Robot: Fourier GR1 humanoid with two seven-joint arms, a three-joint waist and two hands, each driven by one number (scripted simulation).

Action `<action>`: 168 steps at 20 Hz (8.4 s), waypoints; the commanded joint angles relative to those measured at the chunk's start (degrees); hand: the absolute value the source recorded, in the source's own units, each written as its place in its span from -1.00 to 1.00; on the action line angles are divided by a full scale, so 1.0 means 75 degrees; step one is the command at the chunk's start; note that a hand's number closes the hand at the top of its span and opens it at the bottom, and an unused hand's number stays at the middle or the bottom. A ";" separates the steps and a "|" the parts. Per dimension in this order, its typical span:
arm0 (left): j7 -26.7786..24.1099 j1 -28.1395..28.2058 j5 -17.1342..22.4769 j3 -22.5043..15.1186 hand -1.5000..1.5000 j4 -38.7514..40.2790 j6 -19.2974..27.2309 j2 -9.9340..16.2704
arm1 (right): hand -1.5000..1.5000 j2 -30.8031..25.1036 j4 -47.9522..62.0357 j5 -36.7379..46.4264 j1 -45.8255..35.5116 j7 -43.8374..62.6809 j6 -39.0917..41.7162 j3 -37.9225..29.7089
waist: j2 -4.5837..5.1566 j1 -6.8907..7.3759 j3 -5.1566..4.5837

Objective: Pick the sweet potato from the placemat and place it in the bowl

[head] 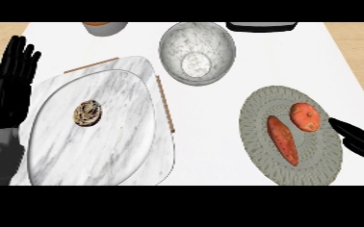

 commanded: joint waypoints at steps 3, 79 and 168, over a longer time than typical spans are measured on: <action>0.0058 -0.0246 -0.0067 0.0068 0.00 0.0105 -0.0016 0.0036 | -1.00 -0.1985 -0.0096 0.0266 -0.0252 0.1000 0.1233 -0.1169 | 0.0027 -0.0005 -0.0013; 0.0545 -0.0286 -0.1398 0.1540 0.00 -0.0084 -0.1442 -0.1318 | 1.00 0.2879 0.7206 0.8496 -0.3690 -0.1912 -0.0207 0.1147 | 0.0038 0.0128 0.0010; 0.0666 -0.0672 -0.1812 0.1461 0.00 -0.0095 -0.1378 -0.1648 | -1.00 0.6104 1.1154 0.5116 -0.9943 0.3781 -0.4631 -0.2140 | 0.0135 0.0329 0.0015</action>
